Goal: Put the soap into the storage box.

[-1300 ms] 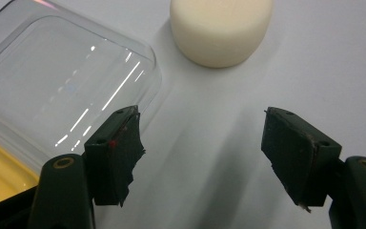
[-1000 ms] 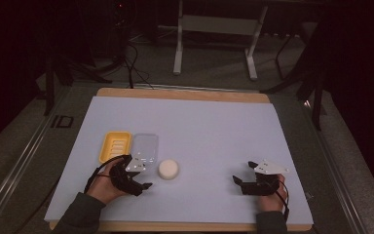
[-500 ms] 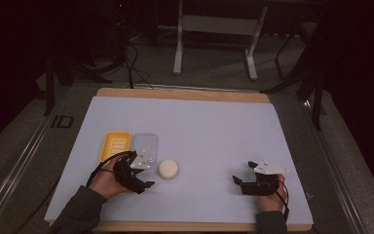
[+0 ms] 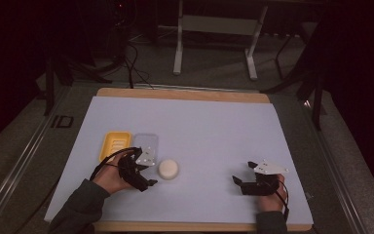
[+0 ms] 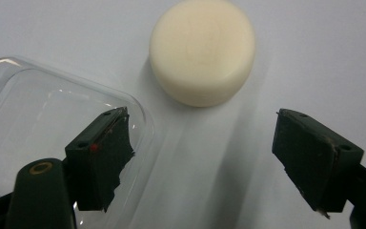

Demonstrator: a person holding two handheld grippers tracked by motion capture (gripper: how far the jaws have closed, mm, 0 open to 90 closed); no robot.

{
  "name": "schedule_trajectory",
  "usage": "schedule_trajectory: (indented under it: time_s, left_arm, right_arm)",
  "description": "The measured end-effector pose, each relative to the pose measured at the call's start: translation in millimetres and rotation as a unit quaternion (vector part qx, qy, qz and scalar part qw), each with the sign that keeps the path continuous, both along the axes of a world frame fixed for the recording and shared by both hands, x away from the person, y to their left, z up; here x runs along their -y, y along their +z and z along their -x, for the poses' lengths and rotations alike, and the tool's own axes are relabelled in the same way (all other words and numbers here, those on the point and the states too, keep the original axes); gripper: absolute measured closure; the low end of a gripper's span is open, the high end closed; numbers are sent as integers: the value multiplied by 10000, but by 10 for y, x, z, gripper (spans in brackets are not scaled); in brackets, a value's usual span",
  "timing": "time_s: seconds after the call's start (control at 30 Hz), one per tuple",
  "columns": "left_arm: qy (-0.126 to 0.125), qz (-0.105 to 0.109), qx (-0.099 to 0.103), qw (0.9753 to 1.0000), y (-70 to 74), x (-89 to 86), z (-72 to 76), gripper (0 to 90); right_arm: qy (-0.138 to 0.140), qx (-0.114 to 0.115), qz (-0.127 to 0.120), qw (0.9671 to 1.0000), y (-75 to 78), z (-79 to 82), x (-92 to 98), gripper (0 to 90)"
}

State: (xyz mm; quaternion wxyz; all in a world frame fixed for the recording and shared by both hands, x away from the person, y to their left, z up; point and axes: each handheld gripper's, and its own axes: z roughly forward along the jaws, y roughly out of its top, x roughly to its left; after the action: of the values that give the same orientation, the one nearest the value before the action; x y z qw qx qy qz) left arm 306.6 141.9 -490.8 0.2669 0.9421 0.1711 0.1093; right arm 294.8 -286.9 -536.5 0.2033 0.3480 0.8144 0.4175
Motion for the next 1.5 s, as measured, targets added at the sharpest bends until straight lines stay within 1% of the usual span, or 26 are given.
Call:
schedule_trajectory:
  time_s: [0.53, 0.7, 0.97, 1.03, 1.07, 1.27, 1.33, 1.43, 1.5]
  left_arm:
    - [-178, -224, -61, 9996, -17, 133, -91, 201]
    - [-211, -253, -68, 9994, -9, 172, -117, 201]
    - [-297, -372, -111, 9988, -7, 235, -164, 198]
    - [-290, -360, -139, 9988, -11, 246, -168, 196]
    - [-310, -399, -125, 9986, -9, 251, -175, 194]
    - [-349, -457, -180, 9982, -19, 278, -199, 189]
    - [-328, -436, -189, 9983, -24, 290, -201, 189]
    - [-364, -488, -201, 9979, -23, 303, -211, 187]
    - [-358, -485, -218, 9979, -30, 316, -215, 186]
  right_arm:
    - [15, -21, 17, 10000, -1, 0, -7, 143]
    - [11, -16, 15, 10000, 0, 1, -6, 144]
    - [18, -17, 20, 10000, 0, 0, -6, 143]
    - [16, -19, 17, 10000, -1, 0, -7, 143]
    - [19, -17, 21, 10000, 0, 0, -6, 143]
    - [16, -21, 20, 10000, -1, 0, -8, 143]
    - [17, -18, 23, 10000, -1, 0, -8, 144]
    - [18, -18, 25, 10000, -1, 0, -8, 143]
    - [15, -20, 24, 10000, -1, 0, -8, 143]
